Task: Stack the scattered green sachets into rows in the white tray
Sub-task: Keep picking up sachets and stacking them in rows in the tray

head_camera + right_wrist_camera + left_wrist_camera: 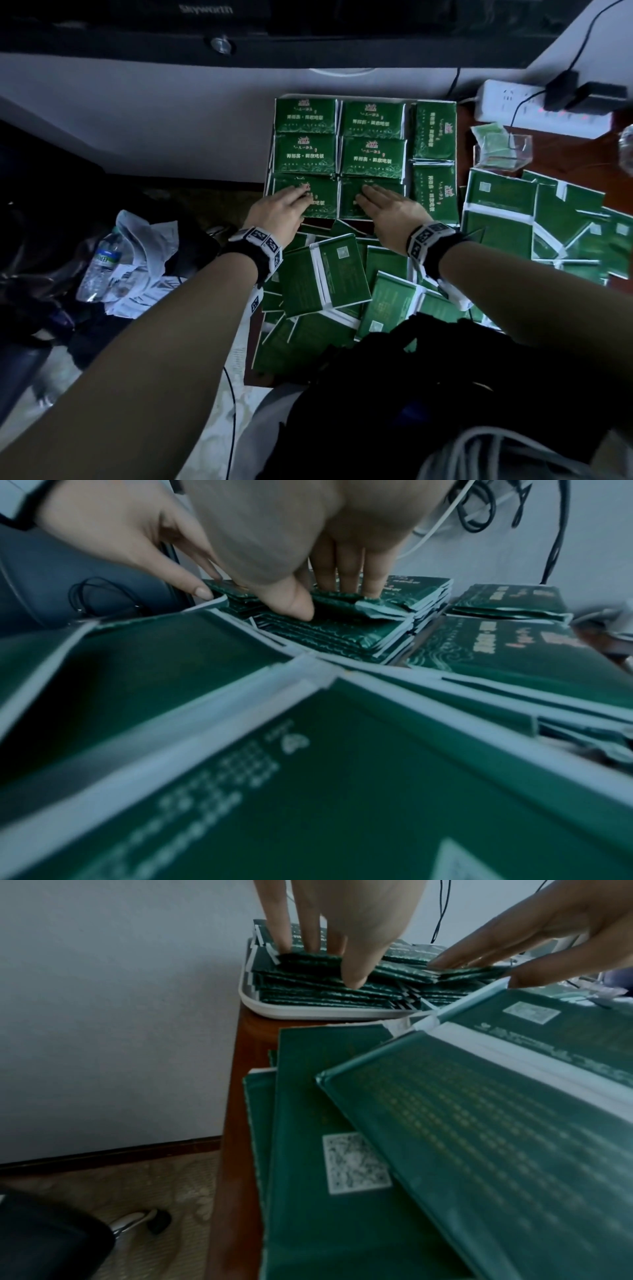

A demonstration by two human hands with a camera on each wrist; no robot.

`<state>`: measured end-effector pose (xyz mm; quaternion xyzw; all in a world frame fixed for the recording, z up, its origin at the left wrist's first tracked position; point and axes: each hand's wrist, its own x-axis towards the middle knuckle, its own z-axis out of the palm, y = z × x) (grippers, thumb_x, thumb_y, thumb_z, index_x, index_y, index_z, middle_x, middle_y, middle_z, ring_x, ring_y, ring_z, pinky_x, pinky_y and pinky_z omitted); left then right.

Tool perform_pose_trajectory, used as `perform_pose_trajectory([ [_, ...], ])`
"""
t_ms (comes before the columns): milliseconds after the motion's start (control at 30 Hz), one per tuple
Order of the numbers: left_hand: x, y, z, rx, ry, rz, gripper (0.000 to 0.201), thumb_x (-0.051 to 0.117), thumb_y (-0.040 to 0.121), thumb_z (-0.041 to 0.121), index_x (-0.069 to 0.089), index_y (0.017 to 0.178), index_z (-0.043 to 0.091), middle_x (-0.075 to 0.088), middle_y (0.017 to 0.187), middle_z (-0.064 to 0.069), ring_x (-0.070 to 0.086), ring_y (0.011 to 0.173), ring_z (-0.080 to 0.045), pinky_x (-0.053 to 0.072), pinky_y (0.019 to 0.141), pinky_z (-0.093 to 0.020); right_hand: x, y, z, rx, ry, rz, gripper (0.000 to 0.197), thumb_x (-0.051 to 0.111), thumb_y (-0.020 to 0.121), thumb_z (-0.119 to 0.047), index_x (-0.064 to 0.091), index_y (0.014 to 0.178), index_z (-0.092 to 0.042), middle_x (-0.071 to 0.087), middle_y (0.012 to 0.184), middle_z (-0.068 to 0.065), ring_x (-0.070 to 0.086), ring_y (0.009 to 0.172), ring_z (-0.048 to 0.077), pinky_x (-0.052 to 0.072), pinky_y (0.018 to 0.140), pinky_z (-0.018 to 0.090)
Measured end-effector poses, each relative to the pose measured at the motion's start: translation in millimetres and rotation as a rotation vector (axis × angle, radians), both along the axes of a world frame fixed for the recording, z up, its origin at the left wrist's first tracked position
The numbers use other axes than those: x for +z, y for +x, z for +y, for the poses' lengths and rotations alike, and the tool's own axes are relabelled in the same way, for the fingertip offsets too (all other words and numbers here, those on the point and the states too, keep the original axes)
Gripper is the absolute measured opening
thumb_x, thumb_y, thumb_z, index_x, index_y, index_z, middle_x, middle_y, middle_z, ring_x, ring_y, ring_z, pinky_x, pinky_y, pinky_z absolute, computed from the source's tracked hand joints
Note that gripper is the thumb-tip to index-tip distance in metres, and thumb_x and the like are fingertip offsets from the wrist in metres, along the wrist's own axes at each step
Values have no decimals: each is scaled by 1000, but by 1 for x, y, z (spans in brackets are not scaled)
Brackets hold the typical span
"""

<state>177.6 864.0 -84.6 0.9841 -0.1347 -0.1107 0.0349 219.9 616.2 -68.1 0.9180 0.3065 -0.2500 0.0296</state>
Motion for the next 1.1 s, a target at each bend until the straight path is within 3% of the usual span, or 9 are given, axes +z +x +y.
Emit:
perform_pose_trajectory([
  [100, 0, 0, -1, -11, 22, 9, 45, 61, 96, 22, 53, 140, 18, 42, 152, 0, 44, 136, -22, 51, 96, -38, -1, -2, 0, -10, 12, -19, 69, 49, 100, -16, 11, 158, -19, 5, 165, 2, 9, 151, 22, 19, 118, 39],
  [467, 0, 14, -1, 59, -23, 14, 48, 71, 87, 8, 57, 133, 9, 50, 144, -8, 49, 130, -30, 49, 97, -47, -4, 7, 7, -25, 56, -60, 70, 55, 92, -3, 25, 154, -15, 18, 162, 8, 19, 148, 27, 32, 114, 44],
  [700, 11, 11, -13, 59, 50, 20, 50, 69, 88, 22, 53, 135, 15, 45, 146, -4, 42, 133, -27, 40, 102, -47, -1, 4, -6, -53, 161, -86, 56, 49, 98, -12, 33, 151, -17, 26, 160, 4, 24, 146, 25, 29, 116, 44],
  [967, 39, 22, -134, -113, -62, -52, 38, 57, 92, 20, 56, 129, 15, 53, 134, -2, 50, 121, -25, 44, 100, -43, 23, -21, -87, -237, 242, -138, 52, 52, 89, -8, 46, 142, -10, 40, 152, 7, 31, 142, 28, 31, 115, 45],
  [1100, 44, 16, -212, -190, -147, -33, 37, 59, 90, 17, 57, 126, 15, 57, 129, -2, 54, 115, -24, 48, 94, -41, 25, -42, -159, -338, 159, -131, 47, 53, 85, -6, 52, 132, -8, 49, 141, 9, 39, 132, 29, 40, 105, 41],
])
